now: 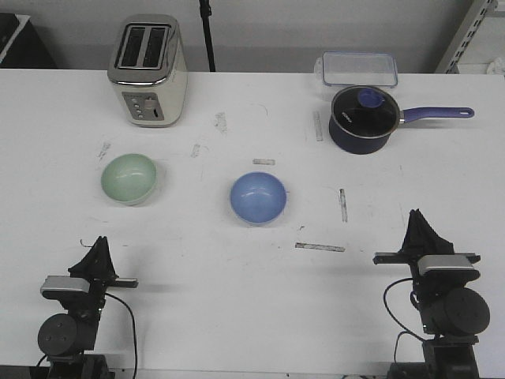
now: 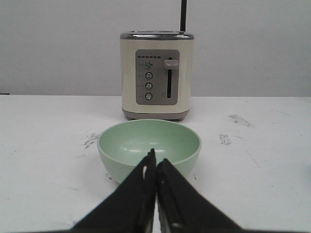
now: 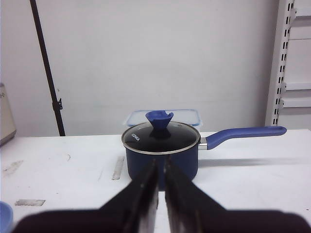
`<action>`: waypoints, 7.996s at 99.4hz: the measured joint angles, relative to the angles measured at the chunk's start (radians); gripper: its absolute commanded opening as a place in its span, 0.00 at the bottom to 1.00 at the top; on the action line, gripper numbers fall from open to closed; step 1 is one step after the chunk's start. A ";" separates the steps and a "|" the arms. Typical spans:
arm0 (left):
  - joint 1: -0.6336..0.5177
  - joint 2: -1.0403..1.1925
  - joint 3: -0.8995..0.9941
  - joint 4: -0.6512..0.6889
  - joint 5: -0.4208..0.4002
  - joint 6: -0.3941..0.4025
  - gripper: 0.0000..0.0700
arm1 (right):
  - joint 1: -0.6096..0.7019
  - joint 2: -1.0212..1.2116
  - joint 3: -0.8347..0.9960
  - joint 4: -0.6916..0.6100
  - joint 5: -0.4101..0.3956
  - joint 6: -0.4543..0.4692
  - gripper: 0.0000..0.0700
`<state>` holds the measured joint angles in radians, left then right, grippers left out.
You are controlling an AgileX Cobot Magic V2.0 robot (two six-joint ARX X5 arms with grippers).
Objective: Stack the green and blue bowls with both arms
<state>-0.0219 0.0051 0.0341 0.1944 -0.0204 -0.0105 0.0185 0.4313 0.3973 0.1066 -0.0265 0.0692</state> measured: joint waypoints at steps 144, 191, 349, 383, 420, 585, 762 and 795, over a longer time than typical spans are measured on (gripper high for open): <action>0.000 0.809 0.723 -0.323 -0.111 0.001 0.00 | 0.000 0.000 0.000 0.001 0.000 0.000 0.02; 0.078 1.233 1.138 -0.710 -0.068 -0.180 0.00 | 0.000 0.000 0.000 0.001 0.000 0.000 0.02; 0.240 1.717 1.270 -0.770 0.251 -0.420 0.00 | 0.000 0.000 0.000 0.002 0.000 0.000 0.02; 0.213 1.700 1.270 -0.774 0.238 -0.423 0.00 | 0.000 0.000 0.000 0.002 0.000 0.000 0.02; 0.015 1.524 1.329 -0.774 0.241 -0.497 0.00 | 0.000 0.000 0.000 0.002 0.000 0.000 0.02; -0.526 1.884 1.659 -0.953 0.072 -0.698 0.22 | 0.000 0.000 0.000 0.002 0.000 0.000 0.02; -0.072 0.877 0.651 0.009 0.067 0.005 0.00 | 0.000 0.000 0.000 0.002 0.000 0.000 0.02; -0.010 0.527 0.373 0.028 0.067 0.014 0.00 | 0.000 0.000 0.000 0.002 0.000 0.000 0.02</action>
<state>-0.0315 0.5323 0.4072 0.2222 0.0467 0.0032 0.0185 0.4313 0.3973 0.1085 -0.0265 0.0692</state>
